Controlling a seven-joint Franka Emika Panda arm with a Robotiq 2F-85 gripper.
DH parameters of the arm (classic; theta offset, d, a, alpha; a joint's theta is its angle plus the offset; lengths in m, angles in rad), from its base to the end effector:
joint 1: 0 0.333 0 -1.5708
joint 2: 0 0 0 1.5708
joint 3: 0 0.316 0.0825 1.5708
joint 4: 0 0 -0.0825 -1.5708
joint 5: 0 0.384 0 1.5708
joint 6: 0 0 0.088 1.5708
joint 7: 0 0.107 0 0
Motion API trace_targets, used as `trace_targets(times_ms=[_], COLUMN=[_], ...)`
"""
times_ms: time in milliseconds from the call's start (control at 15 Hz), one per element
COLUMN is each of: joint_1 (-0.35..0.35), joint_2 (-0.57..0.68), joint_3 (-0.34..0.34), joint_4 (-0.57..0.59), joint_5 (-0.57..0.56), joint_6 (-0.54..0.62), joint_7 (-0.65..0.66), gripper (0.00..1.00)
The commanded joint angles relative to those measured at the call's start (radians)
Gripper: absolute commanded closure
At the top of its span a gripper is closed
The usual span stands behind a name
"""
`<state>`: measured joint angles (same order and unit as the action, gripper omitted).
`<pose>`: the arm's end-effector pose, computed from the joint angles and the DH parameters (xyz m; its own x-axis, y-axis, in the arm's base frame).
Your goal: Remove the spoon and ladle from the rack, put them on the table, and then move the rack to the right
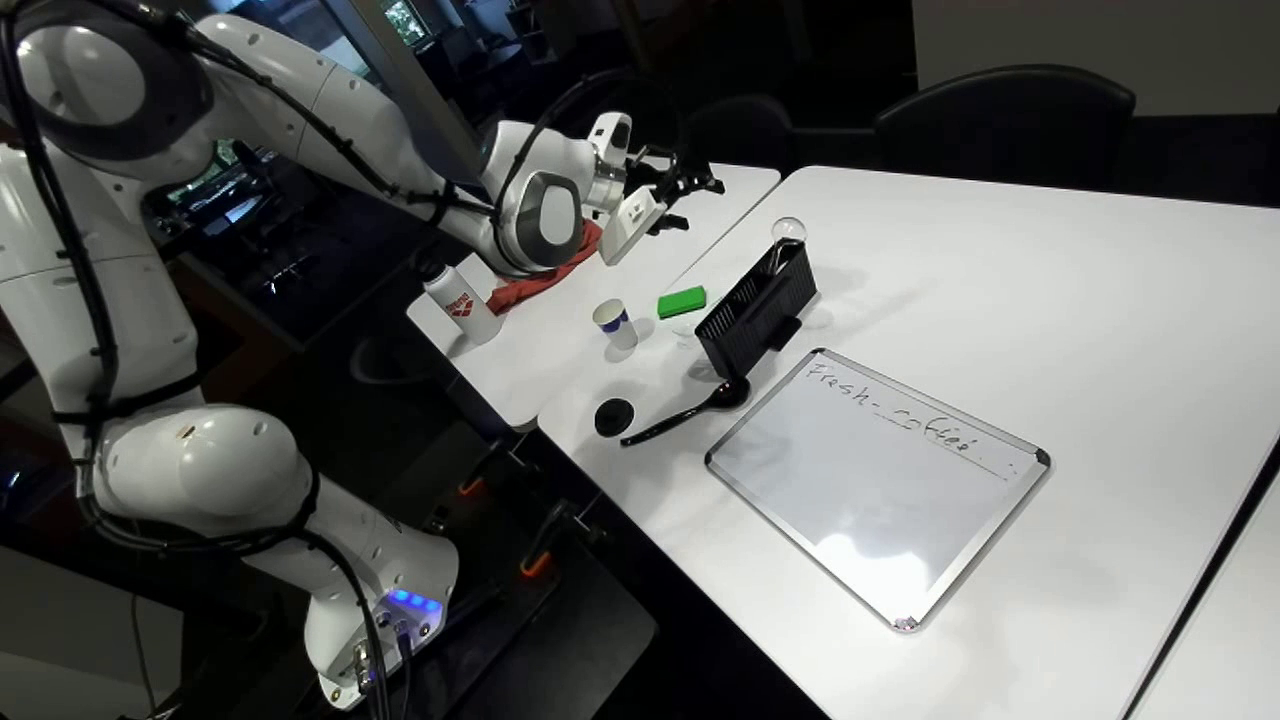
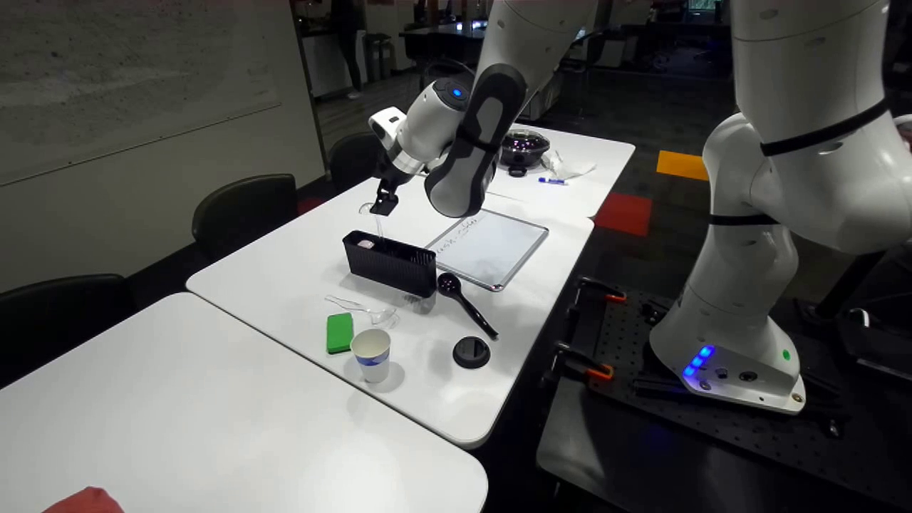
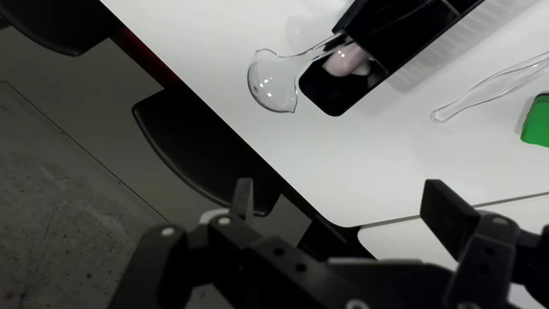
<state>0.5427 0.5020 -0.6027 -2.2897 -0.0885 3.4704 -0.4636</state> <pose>0.5766 -0.0116 0.2541 0.6118 0.6630 0.4314 0.3957 -0.7288 0.5588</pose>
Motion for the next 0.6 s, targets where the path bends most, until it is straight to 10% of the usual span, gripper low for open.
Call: trace_targets(times_ms=[0,67,533], joint_1=[-0.151,-0.073,-0.085], joint_2=[-0.010,0.001,0.030], joint_3=[0.133,0.059,0.076], joint_4=[0.050,0.023,0.078], joint_5=[0.032,0.010,0.056], joint_6=[0.005,0.002,-0.003], joint_7=[0.097,0.060,0.097], gripper=[0.00,0.00,0.00])
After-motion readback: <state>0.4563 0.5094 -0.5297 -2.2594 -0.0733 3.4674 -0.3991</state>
